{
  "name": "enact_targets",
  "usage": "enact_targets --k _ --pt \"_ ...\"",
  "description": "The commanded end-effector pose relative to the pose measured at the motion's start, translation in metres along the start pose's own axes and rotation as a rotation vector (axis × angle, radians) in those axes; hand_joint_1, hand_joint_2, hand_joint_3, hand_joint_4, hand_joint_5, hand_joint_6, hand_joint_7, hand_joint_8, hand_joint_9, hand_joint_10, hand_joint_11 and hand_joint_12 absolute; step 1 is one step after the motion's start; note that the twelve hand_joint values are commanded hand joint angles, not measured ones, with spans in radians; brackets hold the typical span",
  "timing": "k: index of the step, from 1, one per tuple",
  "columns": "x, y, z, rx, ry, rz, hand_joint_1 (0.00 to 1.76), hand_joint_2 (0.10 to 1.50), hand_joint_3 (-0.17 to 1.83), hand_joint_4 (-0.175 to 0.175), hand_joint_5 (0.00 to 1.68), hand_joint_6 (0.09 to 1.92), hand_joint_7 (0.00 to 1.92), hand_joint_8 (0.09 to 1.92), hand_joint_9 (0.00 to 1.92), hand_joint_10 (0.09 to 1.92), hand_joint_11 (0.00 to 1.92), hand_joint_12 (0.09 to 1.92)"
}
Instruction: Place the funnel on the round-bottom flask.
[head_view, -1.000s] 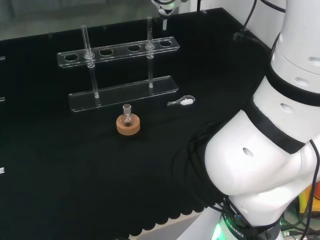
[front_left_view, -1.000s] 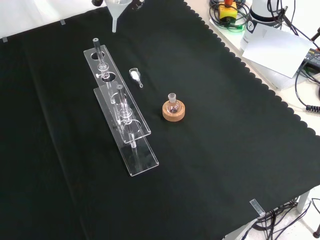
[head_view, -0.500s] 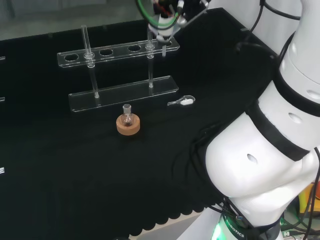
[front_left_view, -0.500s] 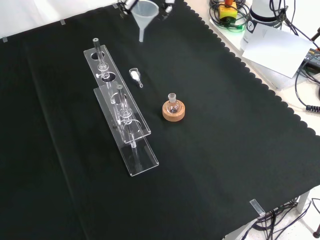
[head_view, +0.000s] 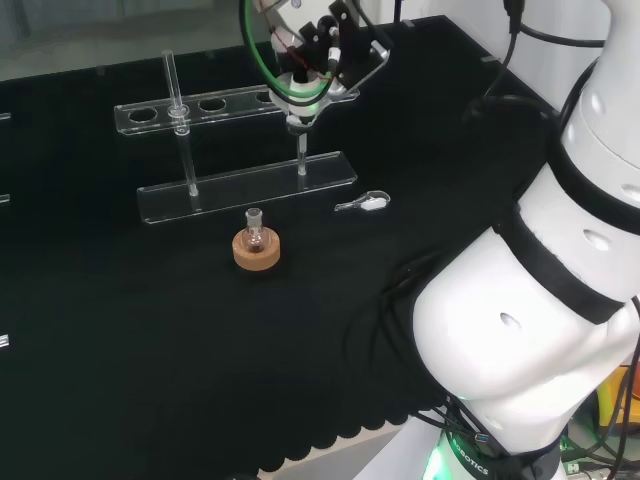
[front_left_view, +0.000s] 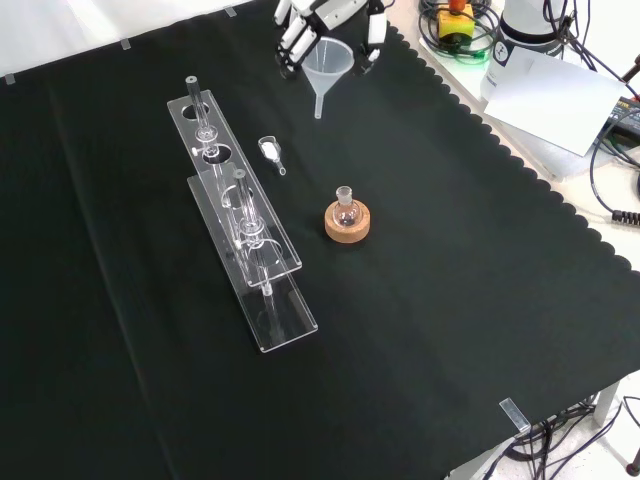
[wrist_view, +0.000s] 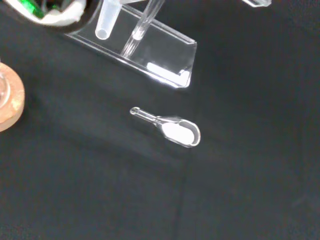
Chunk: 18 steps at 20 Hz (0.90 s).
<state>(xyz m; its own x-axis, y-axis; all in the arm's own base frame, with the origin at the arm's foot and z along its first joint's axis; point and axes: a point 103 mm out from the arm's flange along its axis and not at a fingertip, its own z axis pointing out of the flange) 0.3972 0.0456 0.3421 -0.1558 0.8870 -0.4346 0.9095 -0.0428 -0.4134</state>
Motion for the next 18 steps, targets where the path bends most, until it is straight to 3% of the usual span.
enact_targets --k 1,18 --pt "0.034 0.022 0.012 0.026 0.011 -0.049 0.92 0.73 0.69 0.081 0.83 0.78 0.81 0.62 1.16 0.33 0.82 1.11" --pt "0.081 0.036 0.031 0.033 -0.014 -0.085 0.92 0.74 0.70 0.073 0.83 0.78 0.82 0.62 1.17 0.33 0.83 1.10"
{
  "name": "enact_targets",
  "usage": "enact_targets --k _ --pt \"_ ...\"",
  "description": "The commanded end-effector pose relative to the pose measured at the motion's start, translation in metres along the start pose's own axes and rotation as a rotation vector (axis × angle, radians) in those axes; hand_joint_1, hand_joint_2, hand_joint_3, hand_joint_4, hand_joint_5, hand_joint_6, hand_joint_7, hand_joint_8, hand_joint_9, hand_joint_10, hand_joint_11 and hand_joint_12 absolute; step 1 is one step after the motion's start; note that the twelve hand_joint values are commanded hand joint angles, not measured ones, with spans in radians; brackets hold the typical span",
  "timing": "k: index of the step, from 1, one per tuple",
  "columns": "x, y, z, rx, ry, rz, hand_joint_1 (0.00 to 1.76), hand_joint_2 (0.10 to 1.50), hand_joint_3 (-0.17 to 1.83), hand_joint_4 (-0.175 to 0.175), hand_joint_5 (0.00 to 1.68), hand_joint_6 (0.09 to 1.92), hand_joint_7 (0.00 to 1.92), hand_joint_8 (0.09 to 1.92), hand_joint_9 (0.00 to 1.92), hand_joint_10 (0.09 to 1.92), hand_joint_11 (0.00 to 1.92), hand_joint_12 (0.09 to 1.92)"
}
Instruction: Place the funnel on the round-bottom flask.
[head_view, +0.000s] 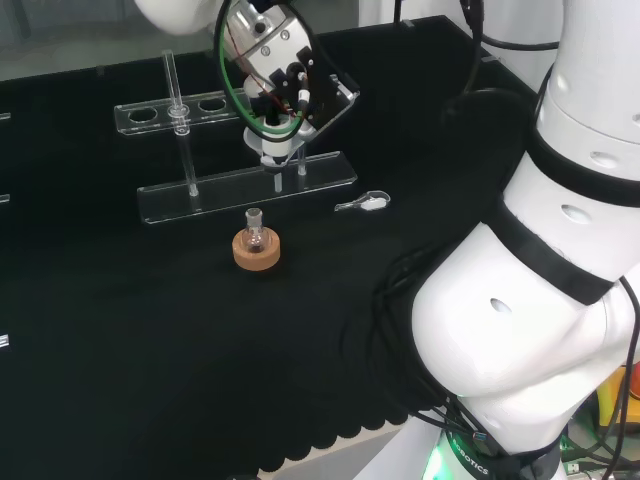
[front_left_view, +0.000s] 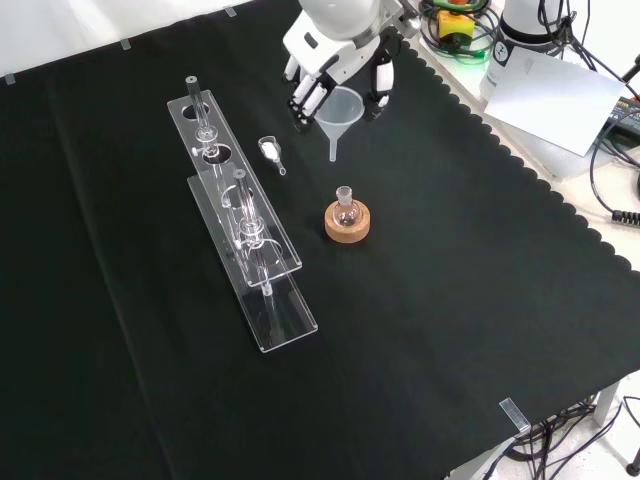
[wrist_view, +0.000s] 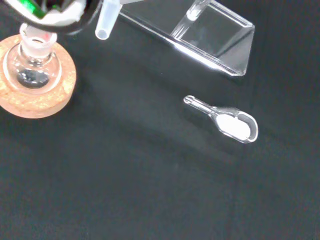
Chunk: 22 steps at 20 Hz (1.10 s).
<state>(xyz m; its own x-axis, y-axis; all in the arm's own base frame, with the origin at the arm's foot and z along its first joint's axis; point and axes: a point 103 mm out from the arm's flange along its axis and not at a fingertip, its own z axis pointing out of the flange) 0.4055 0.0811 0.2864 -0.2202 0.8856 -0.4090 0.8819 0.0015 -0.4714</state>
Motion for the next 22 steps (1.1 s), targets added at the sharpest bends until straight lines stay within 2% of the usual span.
enact_targets --k 1,11,22 --pt "0.028 0.010 0.006 0.000 -0.011 -0.014 0.92 0.74 0.70 0.072 0.83 0.78 0.82 0.62 1.17 0.33 0.83 1.10" --pt "0.040 0.017 0.002 0.010 -0.020 -0.035 0.92 0.74 0.70 0.068 0.83 0.79 0.82 0.62 1.18 0.32 0.84 1.09" --pt "0.039 0.014 0.002 0.012 -0.019 -0.039 0.93 0.74 0.71 0.067 0.83 0.79 0.82 0.62 1.18 0.32 0.85 1.09"
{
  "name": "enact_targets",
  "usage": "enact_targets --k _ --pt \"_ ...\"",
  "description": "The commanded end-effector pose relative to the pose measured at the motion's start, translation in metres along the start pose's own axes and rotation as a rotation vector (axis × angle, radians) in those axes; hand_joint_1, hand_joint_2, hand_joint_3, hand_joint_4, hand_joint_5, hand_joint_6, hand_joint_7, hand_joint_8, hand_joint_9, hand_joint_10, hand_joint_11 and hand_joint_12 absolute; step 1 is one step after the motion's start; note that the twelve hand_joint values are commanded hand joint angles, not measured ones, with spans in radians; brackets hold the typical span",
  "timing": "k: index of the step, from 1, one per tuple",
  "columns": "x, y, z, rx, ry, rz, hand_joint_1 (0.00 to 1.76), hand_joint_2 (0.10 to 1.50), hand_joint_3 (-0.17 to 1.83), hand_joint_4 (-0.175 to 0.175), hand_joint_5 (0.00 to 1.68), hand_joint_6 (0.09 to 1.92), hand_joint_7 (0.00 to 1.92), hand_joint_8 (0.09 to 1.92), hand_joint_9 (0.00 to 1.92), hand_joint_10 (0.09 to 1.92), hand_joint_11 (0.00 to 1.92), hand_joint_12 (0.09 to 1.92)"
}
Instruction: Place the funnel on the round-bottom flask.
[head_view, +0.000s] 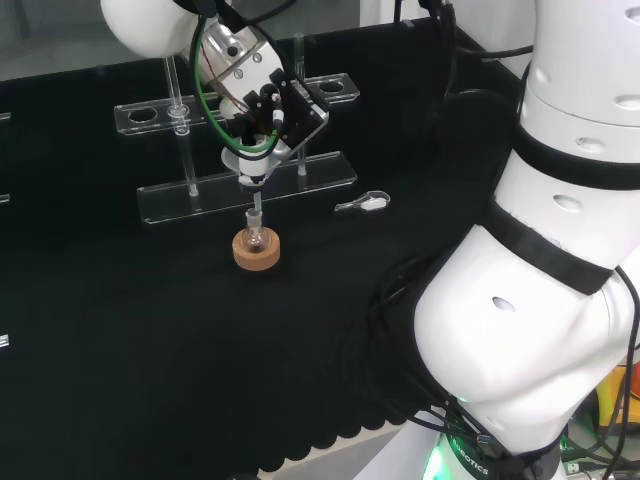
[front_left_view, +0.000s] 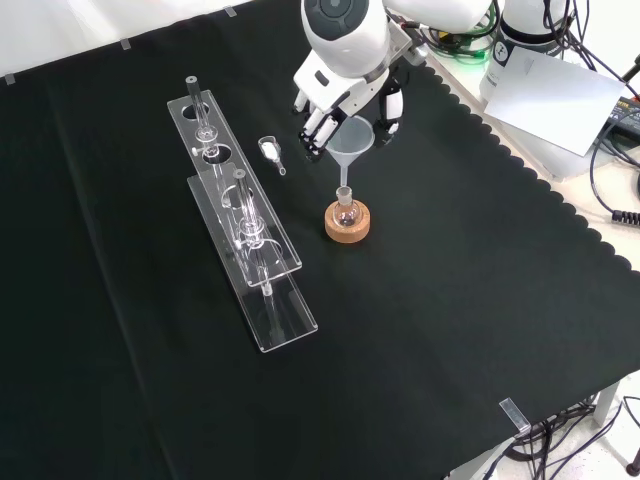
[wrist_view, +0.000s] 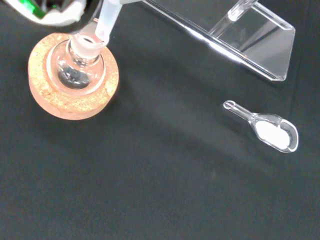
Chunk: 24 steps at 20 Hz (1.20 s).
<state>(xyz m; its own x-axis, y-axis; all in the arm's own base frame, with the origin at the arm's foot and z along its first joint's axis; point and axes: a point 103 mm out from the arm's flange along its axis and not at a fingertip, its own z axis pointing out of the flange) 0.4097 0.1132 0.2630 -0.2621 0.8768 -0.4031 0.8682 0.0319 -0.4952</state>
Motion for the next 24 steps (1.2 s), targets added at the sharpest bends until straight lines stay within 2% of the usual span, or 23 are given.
enact_targets --k 1,24 --pt "0.0012 -0.0009 -0.0001 0.003 -0.001 0.001 0.93 0.74 0.71 0.067 0.83 0.79 0.82 0.62 1.18 0.31 0.85 1.09" --pt "0.0013 0.0055 0.0003 0.004 -0.003 -0.010 0.93 0.74 0.71 0.067 0.83 0.79 0.82 0.62 1.19 0.30 0.85 1.08"
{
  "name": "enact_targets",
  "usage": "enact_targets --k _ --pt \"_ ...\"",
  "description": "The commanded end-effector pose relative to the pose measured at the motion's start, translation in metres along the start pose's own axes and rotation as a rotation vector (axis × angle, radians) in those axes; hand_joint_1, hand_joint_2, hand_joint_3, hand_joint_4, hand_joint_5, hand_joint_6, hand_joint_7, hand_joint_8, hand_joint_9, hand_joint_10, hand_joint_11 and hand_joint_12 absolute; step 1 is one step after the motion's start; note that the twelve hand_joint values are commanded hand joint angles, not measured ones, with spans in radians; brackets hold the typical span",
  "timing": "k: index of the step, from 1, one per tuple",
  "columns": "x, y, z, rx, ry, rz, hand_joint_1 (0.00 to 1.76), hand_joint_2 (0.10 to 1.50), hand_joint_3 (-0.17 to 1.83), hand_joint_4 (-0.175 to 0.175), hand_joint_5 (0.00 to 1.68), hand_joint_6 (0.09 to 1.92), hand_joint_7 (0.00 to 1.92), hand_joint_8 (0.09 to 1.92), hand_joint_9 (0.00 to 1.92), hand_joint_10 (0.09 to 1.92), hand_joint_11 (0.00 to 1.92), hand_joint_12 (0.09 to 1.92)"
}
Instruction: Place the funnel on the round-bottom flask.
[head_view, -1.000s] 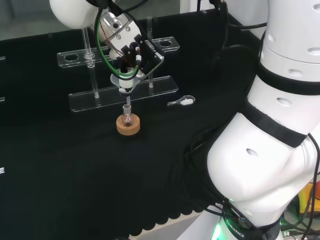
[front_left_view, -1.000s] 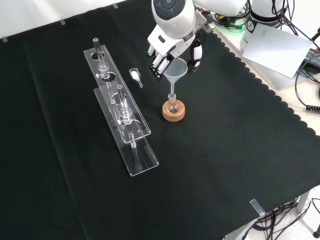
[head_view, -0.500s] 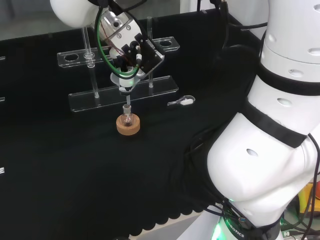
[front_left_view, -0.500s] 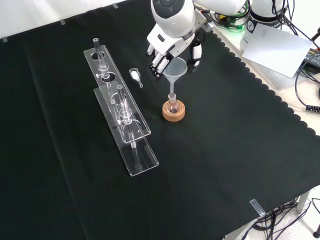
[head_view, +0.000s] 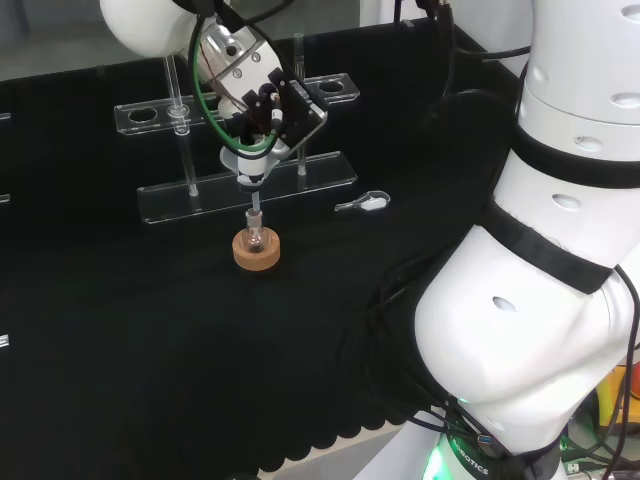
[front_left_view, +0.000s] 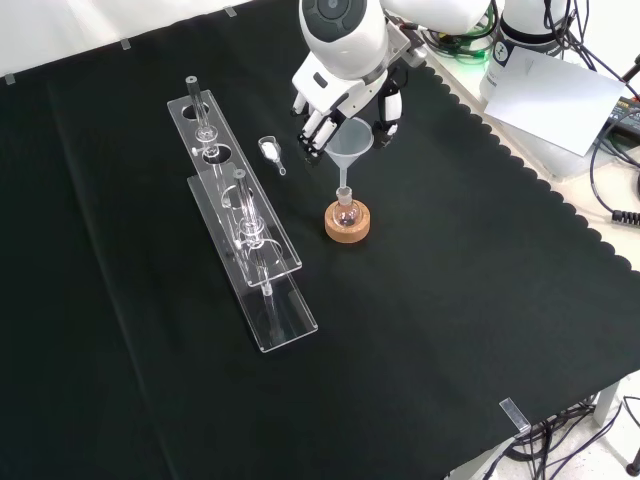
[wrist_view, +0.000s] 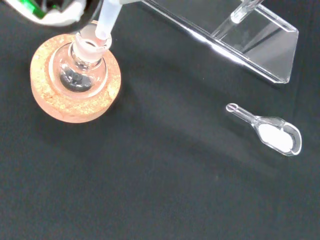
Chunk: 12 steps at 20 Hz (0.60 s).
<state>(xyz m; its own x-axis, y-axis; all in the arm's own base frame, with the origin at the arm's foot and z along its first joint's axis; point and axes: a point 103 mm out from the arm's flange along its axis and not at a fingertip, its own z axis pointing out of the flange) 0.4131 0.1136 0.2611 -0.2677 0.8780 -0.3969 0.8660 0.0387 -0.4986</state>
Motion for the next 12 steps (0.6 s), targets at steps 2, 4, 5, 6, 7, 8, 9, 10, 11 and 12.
enact_targets --k 2,4,5,6,7,8,9,10,11,12 --pt "0.0042 0.0039 0.0002 0.010 -0.011 -0.001 0.93 0.74 0.71 0.067 0.83 0.79 0.82 0.62 1.19 0.30 0.85 1.08" --pt "0.0017 0.0034 0.0014 0.005 0.000 -0.006 0.93 0.74 0.71 0.067 0.83 0.79 0.82 0.62 1.19 0.30 0.85 1.08" --pt "0.0016 0.0035 0.0016 0.004 0.001 -0.006 0.93 0.74 0.71 0.067 0.83 0.79 0.82 0.62 1.19 0.30 0.85 1.08" --pt "0.0022 0.0037 0.0017 0.005 -0.002 -0.006 0.93 0.74 0.71 0.067 0.83 0.79 0.82 0.62 1.19 0.30 0.85 1.08" --pt "0.0033 0.0039 0.0015 0.006 -0.004 -0.005 0.93 0.74 0.71 0.067 0.83 0.79 0.82 0.62 1.19 0.30 0.85 1.08" --pt "0.0051 0.0045 0.0013 0.010 -0.009 -0.002 0.93 0.74 0.71 0.067 0.83 0.79 0.82 0.62 1.19 0.30 0.85 1.08" --pt "0.0073 0.0055 0.0011 0.013 -0.012 0.000 0.93 0.74 0.71 0.067 0.83 0.79 0.82 0.62 1.19 0.30 0.85 1.08" --pt "0.0093 0.0065 0.0010 0.016 -0.015 0.000 0.93 0.74 0.71 0.067 0.83 0.79 0.82 0.62 1.19 0.30 0.85 1.08" --pt "0.0103 0.0075 0.0015 0.018 -0.014 0.000 0.93 0.74 0.71 0.067 0.83 0.79 0.82 0.62 1.19 0.30 0.85 1.08" --pt "0.0070 0.0069 0.0027 0.016 -0.005 -0.004 0.93 0.74 0.71 0.067 0.83 0.79 0.82 0.62 1.19 0.30 0.85 1.08"
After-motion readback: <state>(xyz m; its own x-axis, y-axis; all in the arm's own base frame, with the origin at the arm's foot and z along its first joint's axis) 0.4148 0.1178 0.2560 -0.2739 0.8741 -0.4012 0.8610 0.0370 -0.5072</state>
